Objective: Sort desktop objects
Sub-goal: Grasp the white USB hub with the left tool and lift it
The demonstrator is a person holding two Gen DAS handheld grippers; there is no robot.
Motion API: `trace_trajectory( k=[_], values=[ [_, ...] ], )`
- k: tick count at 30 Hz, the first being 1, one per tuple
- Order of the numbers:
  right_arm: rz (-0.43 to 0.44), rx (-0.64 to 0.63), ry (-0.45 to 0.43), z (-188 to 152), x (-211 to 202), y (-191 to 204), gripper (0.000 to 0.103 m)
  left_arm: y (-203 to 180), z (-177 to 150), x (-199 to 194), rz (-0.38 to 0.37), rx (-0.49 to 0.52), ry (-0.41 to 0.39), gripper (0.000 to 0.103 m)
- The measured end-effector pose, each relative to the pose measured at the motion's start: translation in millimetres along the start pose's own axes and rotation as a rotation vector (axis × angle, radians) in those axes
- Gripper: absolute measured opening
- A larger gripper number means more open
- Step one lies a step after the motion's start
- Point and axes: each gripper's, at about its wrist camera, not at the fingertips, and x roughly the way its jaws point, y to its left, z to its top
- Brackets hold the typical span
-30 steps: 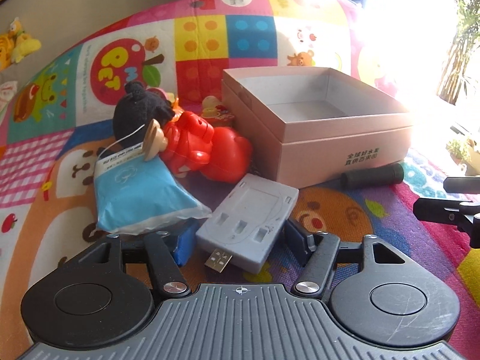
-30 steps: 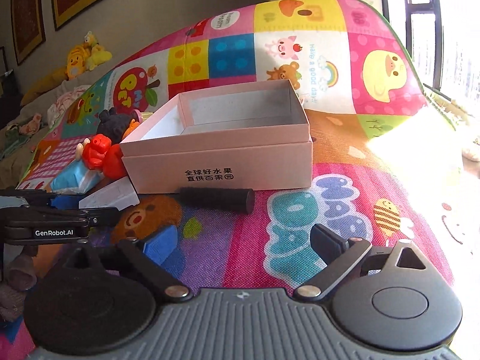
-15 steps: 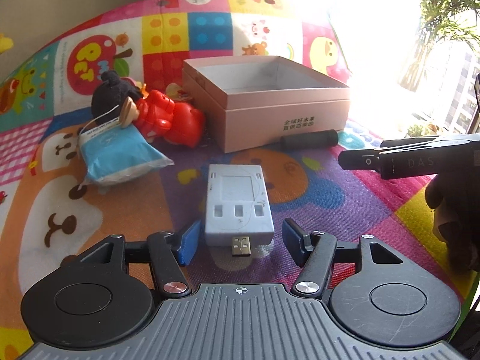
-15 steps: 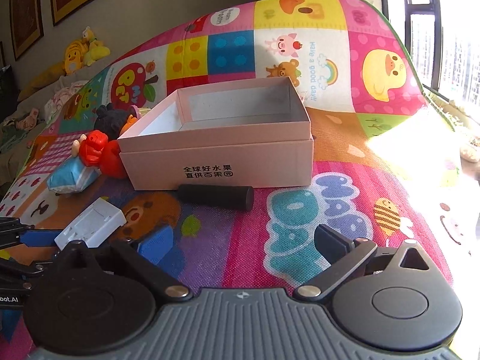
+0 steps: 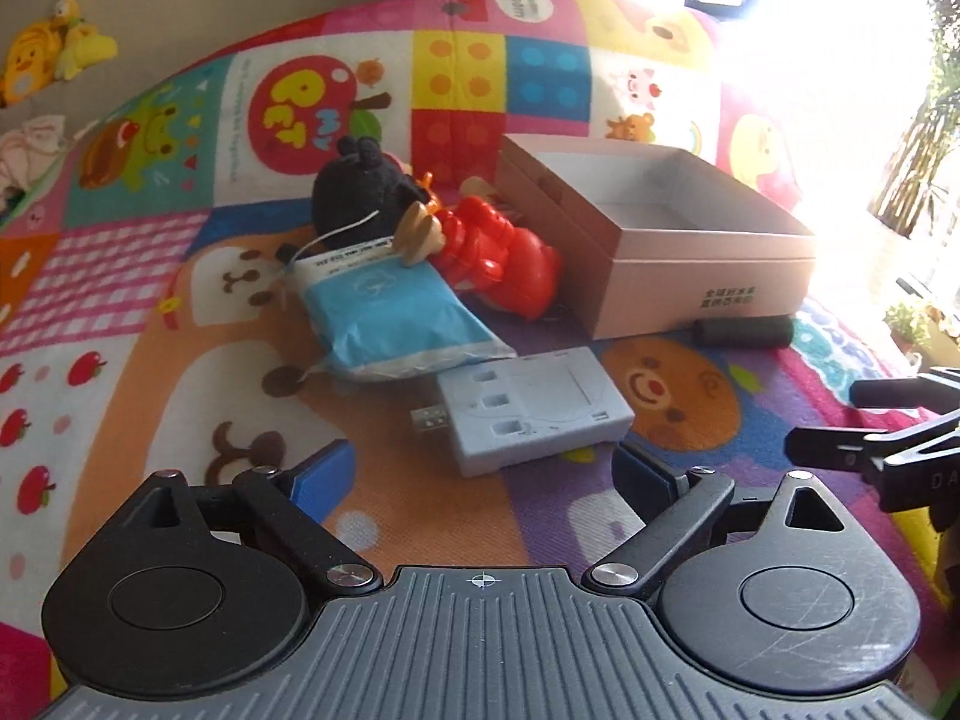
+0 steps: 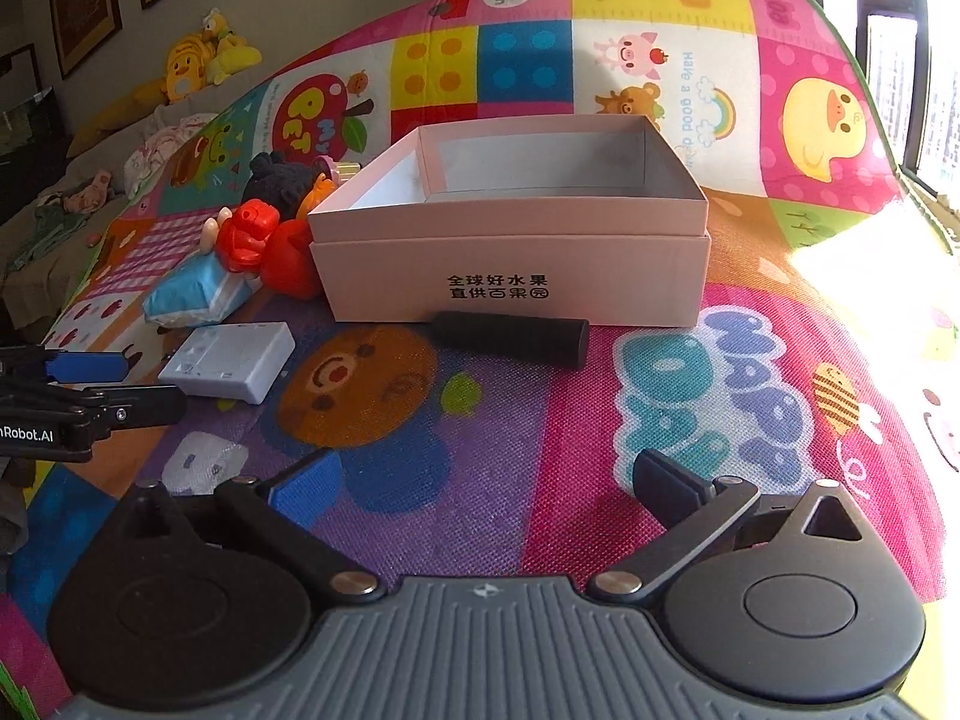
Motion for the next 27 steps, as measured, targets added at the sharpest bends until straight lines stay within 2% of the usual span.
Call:
trace_trajectory(
  k=[1, 7, 10, 14, 16, 17, 23, 27],
  values=[
    [-0.004, -0.008, 0.008, 0, 1, 2, 0.103, -8, 0, 5, -0.02, 0.007, 0.011, 0.096],
    [-0.033, -0.045, 0.025, -1, 4, 8, 0.103, -27, 11, 35, -0.015, -0.011, 0.032, 0.097],
    [-0.055, -0.076, 0.038, -1, 6, 13, 0.103, -37, 16, 43, -0.019, 0.032, 0.023, 0.097],
    [-0.057, -0.078, 0.037, -1, 5, 12, 0.103, -44, 17, 49, 0.036, 0.081, 0.012, 0.096],
    [-0.057, -0.079, 0.036, -1, 5, 13, 0.103, -44, 18, 50, 0.055, 0.079, 0.01, 0.089],
    [-0.058, -0.079, 0.036, -1, 5, 13, 0.103, -44, 19, 51, 0.061, 0.08, 0.011, 0.083],
    [-0.055, -0.079, 0.035, -1, 5, 12, 0.103, -42, 9, 40, 0.058, 0.115, 0.004, 0.083],
    [-0.041, -0.086, 0.039, 2, 5, 12, 0.103, -33, -7, 18, 0.065, 0.096, 0.016, 0.083]
  ],
)
